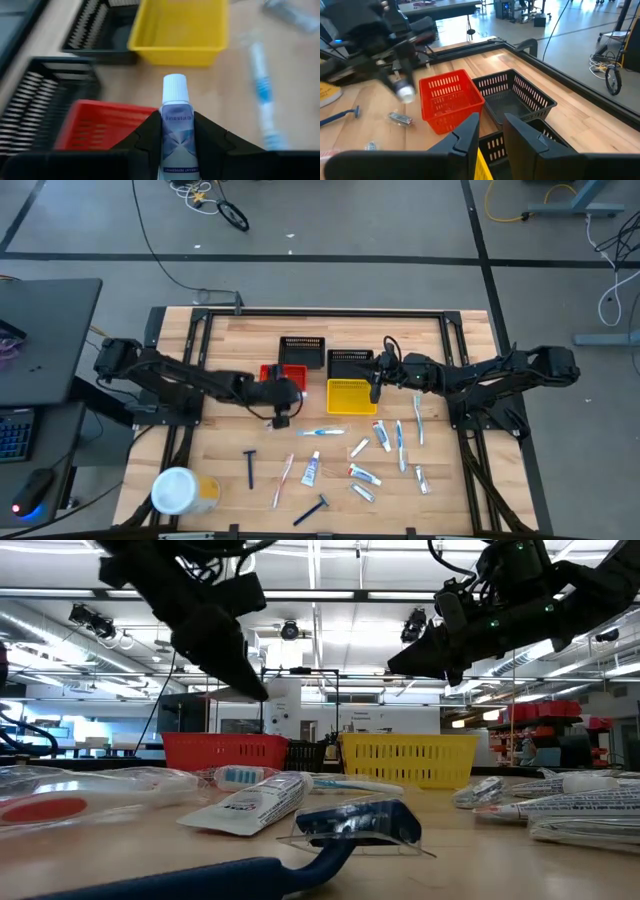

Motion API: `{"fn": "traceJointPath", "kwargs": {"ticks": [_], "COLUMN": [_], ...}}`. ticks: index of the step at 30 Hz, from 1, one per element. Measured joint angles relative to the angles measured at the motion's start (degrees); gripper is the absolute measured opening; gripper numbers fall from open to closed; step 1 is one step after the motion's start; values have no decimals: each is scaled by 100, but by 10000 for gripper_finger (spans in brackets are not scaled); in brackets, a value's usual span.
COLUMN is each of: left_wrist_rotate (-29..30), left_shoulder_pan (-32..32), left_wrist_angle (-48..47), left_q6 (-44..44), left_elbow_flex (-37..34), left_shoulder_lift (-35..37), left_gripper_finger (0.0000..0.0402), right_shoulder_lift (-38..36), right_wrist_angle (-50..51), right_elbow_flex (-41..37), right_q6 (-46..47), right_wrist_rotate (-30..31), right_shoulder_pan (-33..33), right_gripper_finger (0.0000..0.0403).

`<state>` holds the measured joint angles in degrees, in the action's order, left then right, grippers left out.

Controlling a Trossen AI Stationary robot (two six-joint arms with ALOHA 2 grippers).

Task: Pick & Place Travel size toiletries
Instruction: Put the white toothpaste into the red bin, then put the blue toothbrush into the yellow bin

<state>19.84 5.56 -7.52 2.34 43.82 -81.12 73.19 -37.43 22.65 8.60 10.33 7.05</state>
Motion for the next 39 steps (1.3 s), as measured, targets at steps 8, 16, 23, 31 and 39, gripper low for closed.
{"fn": "traceJointPath", "kwargs": {"ticks": [8,16,23,31,39], "left_wrist_rotate": [-192,-990,-1022,25,-811], "left_shoulder_pan": [-945,-1450,-1473,-1302,-835], "left_wrist_angle": [-417,-71,91,72,146], "left_q6": [-233,-500,-560,-486,-418], "left_elbow_flex": [30,-541,-571,-446,159], "left_shoulder_lift": [-53,-65,-63,55,400], "left_gripper_finger": [104,108,151,180,180], "right_shoulder_lift": [0,0,0,0,0], "right_wrist_angle": [-2,-5,-4,-2,-15], "right_elbow_flex": [0,0,0,0,0], "right_q6": [0,0,-1,-123,-199], "right_wrist_rotate": [0,0,-2,-810,-1193], "right_shoulder_pan": [0,0,0,-2,-2], "right_gripper_finger": [97,97,97,97,97]}}
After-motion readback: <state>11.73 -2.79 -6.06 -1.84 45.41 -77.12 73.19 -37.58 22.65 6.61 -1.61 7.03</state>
